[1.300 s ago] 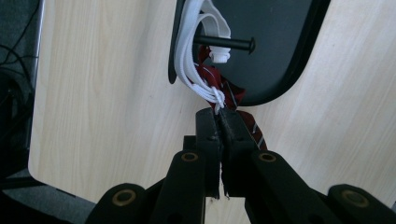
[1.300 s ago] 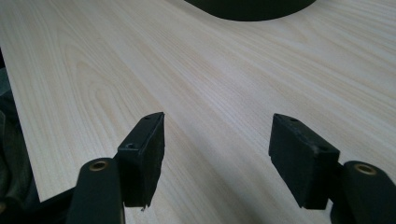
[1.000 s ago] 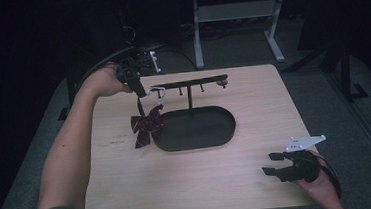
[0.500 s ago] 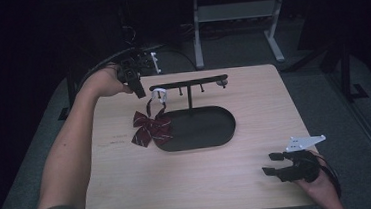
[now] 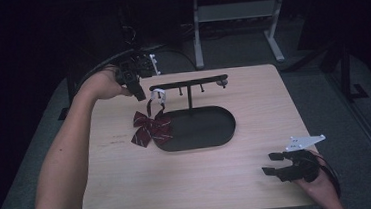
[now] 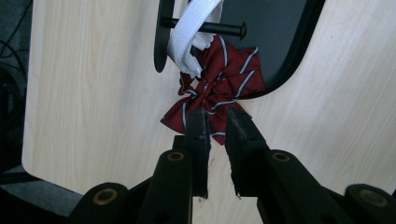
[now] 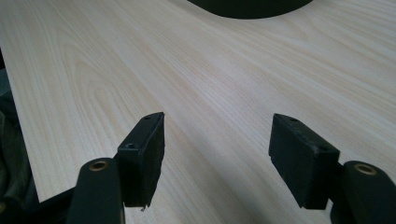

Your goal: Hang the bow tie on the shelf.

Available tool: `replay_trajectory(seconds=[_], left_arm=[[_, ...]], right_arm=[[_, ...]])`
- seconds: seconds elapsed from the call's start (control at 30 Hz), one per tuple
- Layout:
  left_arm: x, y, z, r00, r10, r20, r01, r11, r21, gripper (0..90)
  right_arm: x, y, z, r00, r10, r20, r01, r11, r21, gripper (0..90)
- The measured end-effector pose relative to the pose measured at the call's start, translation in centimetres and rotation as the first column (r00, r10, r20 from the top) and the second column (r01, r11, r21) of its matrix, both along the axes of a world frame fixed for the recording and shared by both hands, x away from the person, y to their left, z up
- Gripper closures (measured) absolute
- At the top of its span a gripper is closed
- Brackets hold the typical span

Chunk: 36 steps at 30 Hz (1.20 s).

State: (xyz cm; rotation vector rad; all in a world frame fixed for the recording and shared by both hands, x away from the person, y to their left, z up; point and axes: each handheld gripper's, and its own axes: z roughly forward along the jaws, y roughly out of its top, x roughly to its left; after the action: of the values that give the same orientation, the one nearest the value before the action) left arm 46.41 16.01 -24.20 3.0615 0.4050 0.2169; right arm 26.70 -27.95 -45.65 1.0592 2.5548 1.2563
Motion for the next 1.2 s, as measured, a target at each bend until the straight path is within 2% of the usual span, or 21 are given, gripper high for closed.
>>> replay_trajectory(seconds=[0.37,0.7,0.8,1.0,1.1,1.2], left_arm=[[-0.4,0.3,-0.6,1.0000,-0.002,-0.007,0.002,0.9999,-0.011,76.6],[-1.0,0.1,-0.5,0.9997,-0.021,-0.010,0.021,0.9998,-0.002,74.7],[-1.3,0.1,-0.5,0.9996,-0.028,-0.007,0.028,0.9996,-0.008,74.5],[-1.9,0.5,-1.1,0.9998,-0.011,-0.017,0.011,0.9995,-0.031,72.9],[-2.1,0.7,-1.4,0.9997,-0.009,-0.024,0.008,0.9998,-0.020,72.2],[-2.5,1.0,-1.6,0.9997,-0.001,-0.026,0.000,0.9988,-0.049,71.2]], right_arm=[[0.0,-0.3,0.0,1.0000,-0.009,0.000,0.009,1.000,0.002,35.5],[-0.1,-0.4,0.0,0.9998,-0.017,-0.004,0.017,1.000,0.002,35.5],[-0.1,-0.5,0.0,0.9999,-0.017,-0.002,0.017,1.000,0.002,35.5],[-0.1,-0.5,0.0,0.9999,-0.015,-0.001,0.015,1.000,0.000,35.5],[-0.1,-0.5,0.0,0.9999,-0.014,-0.001,0.014,1.000,0.001,35.5],[-0.1,-0.4,0.0,0.9999,-0.015,-0.003,0.015,1.000,0.000,35.5]])
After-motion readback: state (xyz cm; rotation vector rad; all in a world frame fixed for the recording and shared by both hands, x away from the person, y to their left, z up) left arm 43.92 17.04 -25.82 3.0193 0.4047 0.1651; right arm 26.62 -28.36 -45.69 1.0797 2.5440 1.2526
